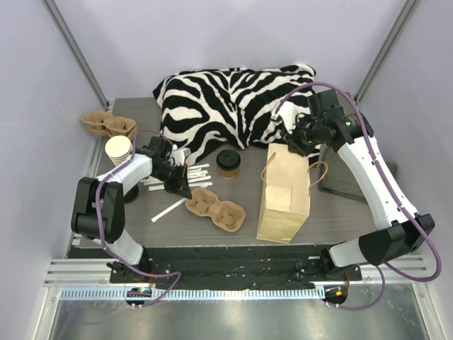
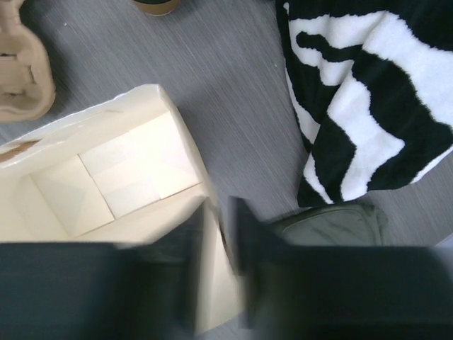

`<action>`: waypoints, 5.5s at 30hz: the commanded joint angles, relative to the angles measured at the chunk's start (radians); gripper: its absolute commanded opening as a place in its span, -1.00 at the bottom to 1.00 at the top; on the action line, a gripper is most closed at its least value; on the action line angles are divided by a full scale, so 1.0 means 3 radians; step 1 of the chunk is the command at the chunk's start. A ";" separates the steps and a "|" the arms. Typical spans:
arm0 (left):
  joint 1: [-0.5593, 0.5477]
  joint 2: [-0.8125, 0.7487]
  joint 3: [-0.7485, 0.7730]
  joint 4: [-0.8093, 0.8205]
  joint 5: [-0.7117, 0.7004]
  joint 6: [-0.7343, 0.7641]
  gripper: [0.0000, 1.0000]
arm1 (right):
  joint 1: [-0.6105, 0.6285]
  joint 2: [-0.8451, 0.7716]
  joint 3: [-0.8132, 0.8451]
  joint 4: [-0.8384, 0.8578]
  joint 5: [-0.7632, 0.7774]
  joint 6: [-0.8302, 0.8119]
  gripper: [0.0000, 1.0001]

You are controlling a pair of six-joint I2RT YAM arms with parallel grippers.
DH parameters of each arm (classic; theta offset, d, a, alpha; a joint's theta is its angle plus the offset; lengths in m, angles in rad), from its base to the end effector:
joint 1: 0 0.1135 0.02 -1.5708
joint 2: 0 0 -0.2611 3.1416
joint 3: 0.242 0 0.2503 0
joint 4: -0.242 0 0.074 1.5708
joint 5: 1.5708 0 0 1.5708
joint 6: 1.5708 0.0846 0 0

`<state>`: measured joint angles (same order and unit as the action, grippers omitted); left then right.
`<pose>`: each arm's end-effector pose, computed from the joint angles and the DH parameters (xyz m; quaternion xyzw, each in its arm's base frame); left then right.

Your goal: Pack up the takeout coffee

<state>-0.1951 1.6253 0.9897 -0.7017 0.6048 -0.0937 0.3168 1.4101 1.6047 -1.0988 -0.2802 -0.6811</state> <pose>0.2836 -0.1051 0.1385 0.0827 0.9451 -0.3087 0.0675 0.2788 0.1160 0.3550 -0.4879 0.7998 0.0711 0.3425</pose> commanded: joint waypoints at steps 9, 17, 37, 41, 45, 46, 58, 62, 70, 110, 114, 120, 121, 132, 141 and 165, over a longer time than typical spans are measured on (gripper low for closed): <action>-0.0035 -0.0248 0.0142 -0.0212 -0.0298 0.0297 -1.00 | -0.0028 -0.0032 0.0592 -0.0417 0.0167 0.0051 0.60; -0.0050 -0.0156 0.0198 -0.0289 -0.0349 0.0445 -1.00 | -0.0028 -0.0170 0.1052 -0.0454 -0.0007 0.0347 0.74; -0.0050 -0.0146 0.0255 -0.0514 -0.0508 0.1089 -1.00 | 0.2449 0.0024 0.0569 0.0512 0.0309 0.1156 -0.69; -0.0050 -0.0095 0.0260 -0.0540 -0.0513 0.1130 -1.00 | 0.3002 0.0213 0.0169 0.0768 0.1091 0.0997 -0.96; -0.0050 -0.0090 0.0244 -0.0504 -0.0441 0.1176 -1.00 | 0.3188 0.0448 0.0000 0.0993 0.1353 0.0967 -0.98; -0.0050 -0.0074 0.0244 -0.0499 -0.0431 0.1181 -1.00 | 0.3193 0.0474 -0.0132 0.1039 0.1374 0.0946 -0.98; -0.0050 -0.0156 0.0147 -0.0407 -0.0395 0.1268 -1.00 | 0.3208 0.0571 -0.1559 0.2440 0.1368 0.1329 -0.98; -0.0050 -0.0141 0.0152 -0.0381 -0.0349 0.1233 -1.00 | 0.3188 0.0663 -0.1723 0.2824 0.1486 0.1574 -0.98; -0.0045 -0.0100 0.0183 -0.0412 -0.0319 0.1227 -1.00 | 0.3127 0.0852 -0.2025 0.3269 0.1124 0.1856 -0.98; 0.0011 -0.0161 0.0351 -0.0642 -0.0272 0.1176 -1.00 | 0.2979 0.0582 0.0417 0.1301 0.0980 0.1509 0.03; 0.0011 -0.0462 0.0535 -0.0795 -0.0313 0.1288 -1.00 | 0.2371 0.0444 0.1328 0.0933 0.0853 0.1565 0.24; 0.0032 -0.0662 0.1163 -0.1409 -0.0012 0.1509 -1.00 | 0.1241 0.0285 0.1815 0.0590 0.0689 0.1331 0.53; 0.0037 -0.0693 0.1256 -0.1449 -0.0017 0.1529 -1.00 | 0.1123 0.0189 0.1795 0.0549 0.0668 0.1254 0.54; 0.0027 -0.0954 0.2217 -0.1818 -0.0083 0.1698 -1.00 | -0.0370 0.0555 0.1783 -0.0687 -0.0569 -0.0137 0.91; 0.0006 -0.0969 0.2938 -0.2007 -0.0083 0.1718 -1.00 | -0.0473 0.0868 0.1554 -0.1215 -0.0621 -0.0808 0.67; -0.0203 -0.0627 0.3961 -0.2406 -0.0293 0.1816 -1.00 | -0.0453 0.0382 0.1457 -0.1353 -0.0810 -0.0675 0.60</action>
<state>-0.2272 1.4143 2.0853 -1.3640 0.5346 0.4320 0.1688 1.5608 2.1017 -1.3560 -0.5182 -0.8631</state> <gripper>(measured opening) 0.011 0.801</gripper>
